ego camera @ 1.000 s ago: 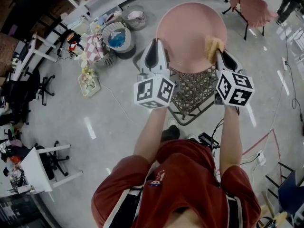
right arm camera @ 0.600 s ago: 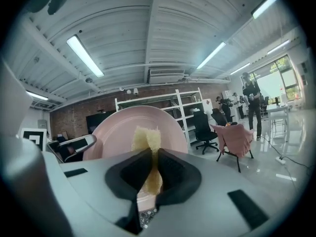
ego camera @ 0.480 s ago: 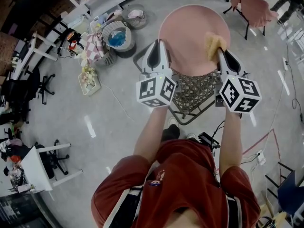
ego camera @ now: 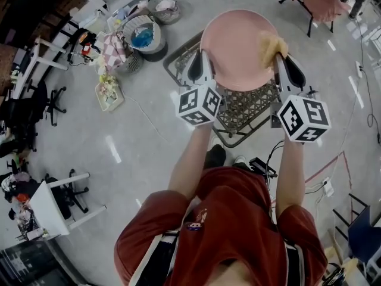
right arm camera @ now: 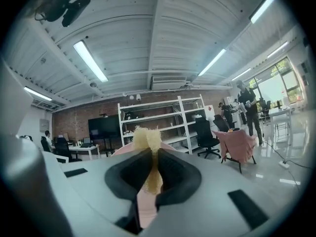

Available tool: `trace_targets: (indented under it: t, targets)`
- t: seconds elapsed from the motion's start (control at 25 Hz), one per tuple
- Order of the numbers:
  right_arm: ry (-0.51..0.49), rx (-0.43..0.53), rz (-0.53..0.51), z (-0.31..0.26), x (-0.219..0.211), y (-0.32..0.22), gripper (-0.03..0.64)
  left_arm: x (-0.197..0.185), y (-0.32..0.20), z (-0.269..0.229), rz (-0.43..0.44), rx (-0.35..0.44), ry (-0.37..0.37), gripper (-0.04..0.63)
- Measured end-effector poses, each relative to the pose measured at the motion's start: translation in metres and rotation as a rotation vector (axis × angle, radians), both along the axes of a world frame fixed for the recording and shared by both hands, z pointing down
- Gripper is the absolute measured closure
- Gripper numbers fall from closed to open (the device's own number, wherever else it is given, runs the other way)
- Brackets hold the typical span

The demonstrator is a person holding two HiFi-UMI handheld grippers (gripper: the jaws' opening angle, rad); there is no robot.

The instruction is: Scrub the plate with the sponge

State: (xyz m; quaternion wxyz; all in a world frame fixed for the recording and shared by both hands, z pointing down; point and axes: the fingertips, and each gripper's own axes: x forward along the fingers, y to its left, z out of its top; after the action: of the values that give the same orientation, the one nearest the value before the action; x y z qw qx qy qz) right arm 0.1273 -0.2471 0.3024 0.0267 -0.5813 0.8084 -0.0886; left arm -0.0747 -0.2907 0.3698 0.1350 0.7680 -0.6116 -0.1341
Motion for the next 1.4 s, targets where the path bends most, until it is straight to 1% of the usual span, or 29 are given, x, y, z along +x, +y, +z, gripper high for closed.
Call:
trace_targets:
  t: [0.16,0.36,0.52,0.64,0.8,1.0,1.4]
  targets:
    - [0.008,-0.036,0.008,0.016,0.004,-0.005,0.572,-0.004,-0.006,0.046,-0.007,-0.092,0.020,0.571]
    - [0.030,-0.088,0.028,0.038,0.005,-0.014,0.572,-0.011,-0.014,0.107,-0.021,-0.192,0.029,0.571]
    - [0.029,-0.137,0.038,0.056,0.009,-0.019,0.572,-0.013,-0.015,0.153,-0.031,-0.292,0.055,0.571]
    - [0.025,-0.155,0.042,0.065,0.009,-0.023,0.572,-0.016,-0.017,0.180,-0.037,-0.352,0.066,0.571]
    - [0.052,-0.188,0.049,0.077,0.010,-0.030,0.572,-0.014,-0.019,0.207,-0.039,-0.409,0.073,0.571]
    - [0.044,-0.222,0.040,0.095,0.004,-0.034,0.572,-0.016,-0.021,0.235,-0.035,-0.471,0.059,0.571]
    - [0.053,-0.279,0.061,0.124,0.008,-0.039,0.572,-0.017,-0.019,0.294,-0.043,-0.590,0.044,0.571]
